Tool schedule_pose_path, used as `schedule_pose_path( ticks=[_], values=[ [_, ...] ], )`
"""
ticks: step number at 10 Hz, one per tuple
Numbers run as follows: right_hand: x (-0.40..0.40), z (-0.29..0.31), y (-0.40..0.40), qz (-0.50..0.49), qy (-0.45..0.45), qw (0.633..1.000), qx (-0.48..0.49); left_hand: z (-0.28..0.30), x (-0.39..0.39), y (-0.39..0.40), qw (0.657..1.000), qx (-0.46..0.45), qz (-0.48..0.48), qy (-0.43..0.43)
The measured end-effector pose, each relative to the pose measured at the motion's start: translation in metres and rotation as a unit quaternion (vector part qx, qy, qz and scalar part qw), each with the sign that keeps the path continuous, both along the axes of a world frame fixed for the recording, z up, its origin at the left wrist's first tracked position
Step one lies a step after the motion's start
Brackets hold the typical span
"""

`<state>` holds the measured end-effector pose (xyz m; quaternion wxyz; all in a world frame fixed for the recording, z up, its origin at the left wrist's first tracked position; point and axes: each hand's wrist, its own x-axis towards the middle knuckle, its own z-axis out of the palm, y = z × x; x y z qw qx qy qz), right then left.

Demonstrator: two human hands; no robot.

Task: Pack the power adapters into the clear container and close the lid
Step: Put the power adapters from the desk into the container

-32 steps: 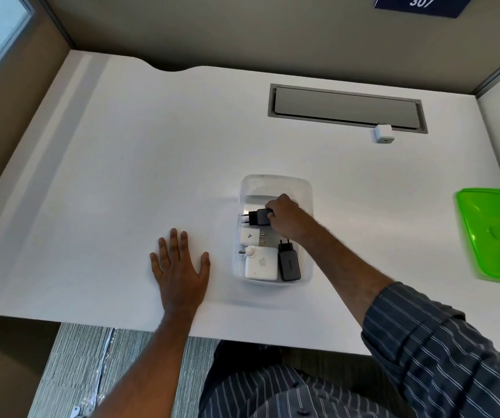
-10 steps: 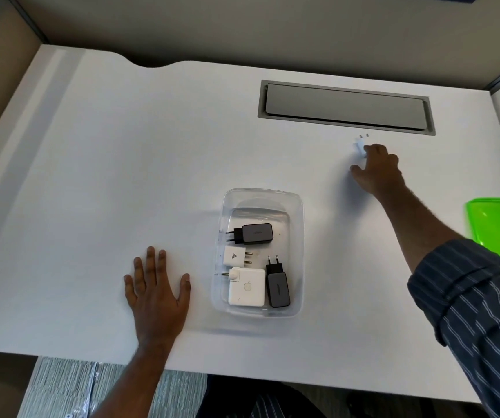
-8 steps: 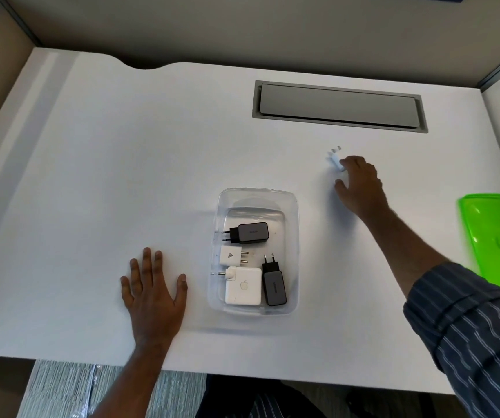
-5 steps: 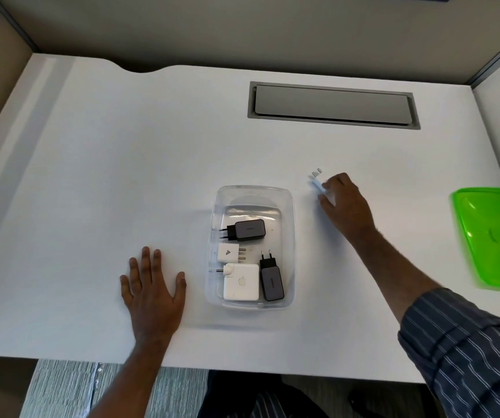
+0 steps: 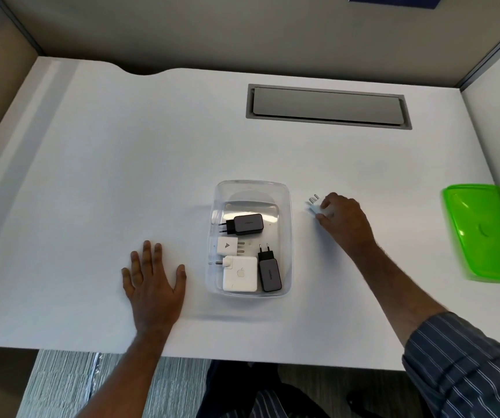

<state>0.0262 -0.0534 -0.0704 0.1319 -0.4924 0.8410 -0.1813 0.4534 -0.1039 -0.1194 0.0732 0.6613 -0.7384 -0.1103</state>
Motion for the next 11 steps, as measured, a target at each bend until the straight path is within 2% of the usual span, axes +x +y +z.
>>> schedule_pose_path(
  ticks=[1,3,4,5,6,7,9,11],
  values=[
    [0.003,0.012,0.004,-0.014,-0.048,0.999,-0.001,0.0,0.001,0.0,1.0,0.0,-0.001,0.003],
    [0.019,0.051,-0.005,-0.029,-0.108,0.986,-0.122,0.0,0.002,0.0,1.0,-0.005,-0.004,0.003],
    [0.032,0.072,-0.015,-0.012,-0.129,0.98,-0.151,0.0,0.002,0.001,1.0,-0.007,-0.006,0.003],
    [0.059,0.098,-0.03,0.064,-0.132,0.975,-0.169,0.0,0.002,0.001,1.0,-0.011,-0.004,0.004],
    [0.077,0.106,-0.039,0.132,-0.121,0.973,-0.144,-0.001,0.002,0.001,1.0,-0.013,-0.002,0.0],
    [0.099,0.102,-0.052,0.215,-0.071,0.973,-0.052,-0.002,0.001,0.0,1.0,-0.014,-0.003,-0.001],
    [0.122,0.069,-0.072,0.281,0.045,0.958,0.019,-0.003,0.002,0.0,1.0,-0.016,-0.004,0.002],
    [0.122,0.037,-0.081,0.289,0.108,0.951,0.01,-0.002,0.001,-0.001,1.0,-0.018,-0.002,-0.001]
  ],
)
